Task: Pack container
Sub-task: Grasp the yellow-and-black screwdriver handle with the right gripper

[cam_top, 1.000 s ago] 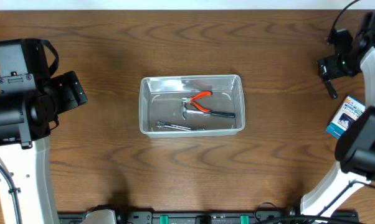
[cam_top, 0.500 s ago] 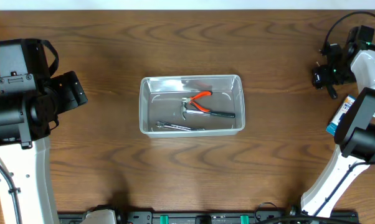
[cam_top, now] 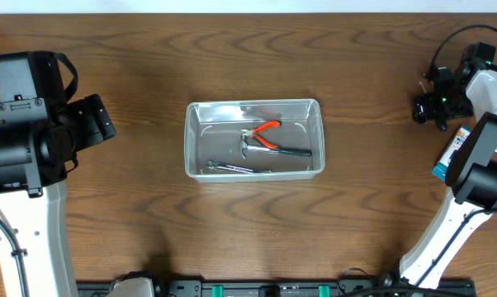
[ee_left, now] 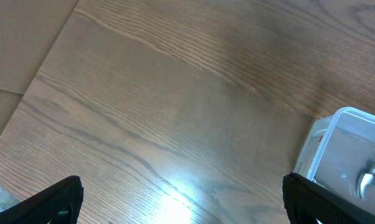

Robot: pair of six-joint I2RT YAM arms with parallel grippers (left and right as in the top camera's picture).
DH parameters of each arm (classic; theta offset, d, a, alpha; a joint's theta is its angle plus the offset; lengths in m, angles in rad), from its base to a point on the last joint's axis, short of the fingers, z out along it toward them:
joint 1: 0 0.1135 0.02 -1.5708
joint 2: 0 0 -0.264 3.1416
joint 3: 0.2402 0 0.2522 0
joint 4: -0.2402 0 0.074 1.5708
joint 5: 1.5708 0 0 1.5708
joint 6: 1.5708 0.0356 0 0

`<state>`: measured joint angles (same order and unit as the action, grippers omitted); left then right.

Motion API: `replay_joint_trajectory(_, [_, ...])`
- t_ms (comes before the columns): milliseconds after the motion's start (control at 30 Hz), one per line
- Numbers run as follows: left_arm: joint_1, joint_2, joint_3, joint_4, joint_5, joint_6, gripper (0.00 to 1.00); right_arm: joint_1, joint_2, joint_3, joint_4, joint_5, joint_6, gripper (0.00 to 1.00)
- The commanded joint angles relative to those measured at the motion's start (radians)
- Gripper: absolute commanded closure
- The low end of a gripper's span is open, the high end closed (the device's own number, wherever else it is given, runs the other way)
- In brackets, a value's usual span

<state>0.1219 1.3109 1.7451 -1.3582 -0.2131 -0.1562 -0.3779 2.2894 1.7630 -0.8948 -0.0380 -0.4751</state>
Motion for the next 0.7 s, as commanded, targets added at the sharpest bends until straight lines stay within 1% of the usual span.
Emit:
replay_joint_trajectory(0, [0.000,0.002,-0.007,-0.003,-0.005,0.006,0.05,-0.004,0.061,-0.010,-0.011,-0.024,0.002,0.14])
replay_joint_trajectory(133, [0.000,0.002,-0.007,-0.006,-0.005,0.006,0.05,-0.004,0.061,-0.010,-0.015,-0.046,0.003,0.20])
replay_joint_trajectory(300, [0.000,0.002,-0.007,-0.014,-0.005,0.006,0.05,-0.004,0.061,-0.010,-0.037,-0.045,0.003,0.34])
replay_joint_trajectory(500, [0.000,0.002,-0.007,-0.022,-0.005,0.006,0.05,-0.004,0.061,-0.010,-0.052,-0.045,0.003,0.42])
replay_joint_trajectory(667, [0.000,0.002,-0.007,-0.022,-0.005,0.006,0.05,-0.002,0.061,-0.010,-0.059,-0.046,0.005,0.56])
